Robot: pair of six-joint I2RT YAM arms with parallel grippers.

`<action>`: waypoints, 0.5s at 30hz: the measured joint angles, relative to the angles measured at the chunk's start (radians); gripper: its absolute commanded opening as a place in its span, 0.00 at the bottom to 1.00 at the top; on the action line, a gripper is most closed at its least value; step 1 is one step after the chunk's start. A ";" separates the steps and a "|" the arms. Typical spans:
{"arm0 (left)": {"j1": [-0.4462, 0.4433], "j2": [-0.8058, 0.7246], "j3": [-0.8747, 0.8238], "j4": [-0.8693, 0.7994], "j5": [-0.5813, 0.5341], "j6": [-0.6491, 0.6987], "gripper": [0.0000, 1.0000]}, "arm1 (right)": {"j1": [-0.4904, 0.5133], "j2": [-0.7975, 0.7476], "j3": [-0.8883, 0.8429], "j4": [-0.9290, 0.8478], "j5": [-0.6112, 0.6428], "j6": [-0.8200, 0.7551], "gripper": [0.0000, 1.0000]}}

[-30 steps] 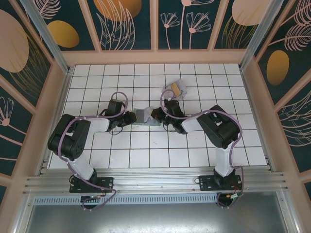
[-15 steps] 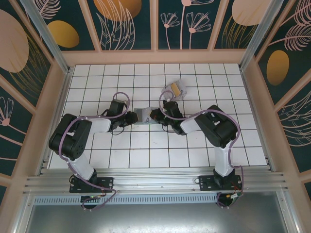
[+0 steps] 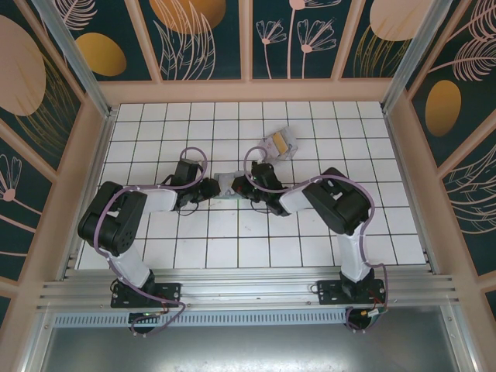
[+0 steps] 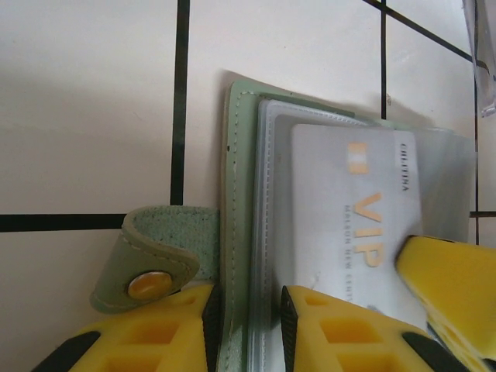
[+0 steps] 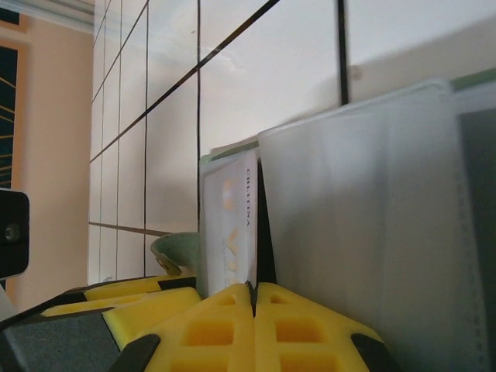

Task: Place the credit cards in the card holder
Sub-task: Insert the credit card into the card slot.

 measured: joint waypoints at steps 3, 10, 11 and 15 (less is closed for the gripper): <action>0.000 0.001 0.000 0.001 0.000 -0.004 0.30 | 0.006 0.009 0.024 -0.027 0.011 -0.013 0.00; 0.000 0.002 0.000 0.002 0.000 -0.007 0.29 | 0.013 -0.006 0.029 -0.068 0.037 -0.051 0.19; -0.001 0.002 0.000 0.001 0.000 -0.007 0.29 | 0.015 -0.022 0.026 -0.087 0.046 -0.065 0.23; -0.011 0.002 0.003 0.001 -0.003 -0.007 0.29 | 0.017 -0.130 -0.010 -0.217 0.080 -0.139 0.35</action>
